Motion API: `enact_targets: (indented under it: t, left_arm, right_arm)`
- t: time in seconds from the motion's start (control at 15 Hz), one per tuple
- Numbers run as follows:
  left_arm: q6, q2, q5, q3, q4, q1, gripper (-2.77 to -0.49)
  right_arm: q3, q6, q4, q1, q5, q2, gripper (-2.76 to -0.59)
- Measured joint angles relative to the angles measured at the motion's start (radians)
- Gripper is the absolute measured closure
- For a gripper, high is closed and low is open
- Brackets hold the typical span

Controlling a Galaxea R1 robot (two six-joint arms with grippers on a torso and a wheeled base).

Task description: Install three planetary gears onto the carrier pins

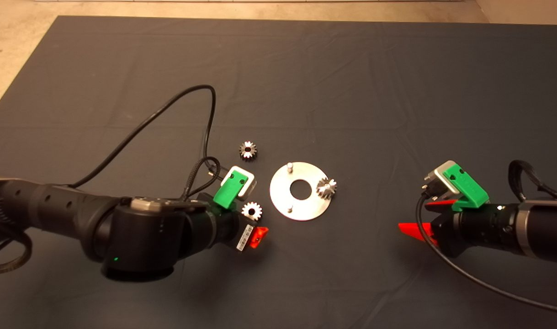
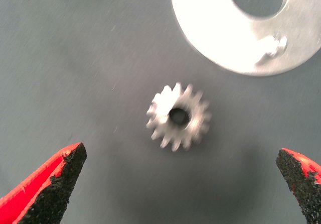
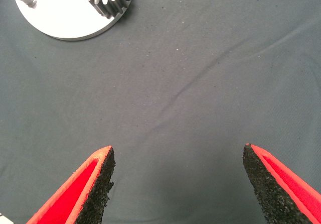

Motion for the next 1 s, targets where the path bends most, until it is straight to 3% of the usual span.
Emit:
enact_targets:
  t: [0.4, 0.53, 1.0]
  left_arm:
    - [0.002, 0.046, 0.0, -0.05, 0.018, 0.002, -2.76]
    - [0.003, 0.068, -0.001, -0.063, 0.039, 0.016, -2.76]
    - [0.006, 0.081, -0.001, -0.078, 0.106, 0.074, -2.76]
  right_arm:
    - [0.0, -0.001, -0.002, -0.005, 0.003, -0.02, -1.89]
    - [0.0, -0.016, -0.002, -0.005, 0.009, -0.041, -1.89]
    - [0.0, -0.023, -0.002, -0.005, 0.009, -0.069, -1.89]
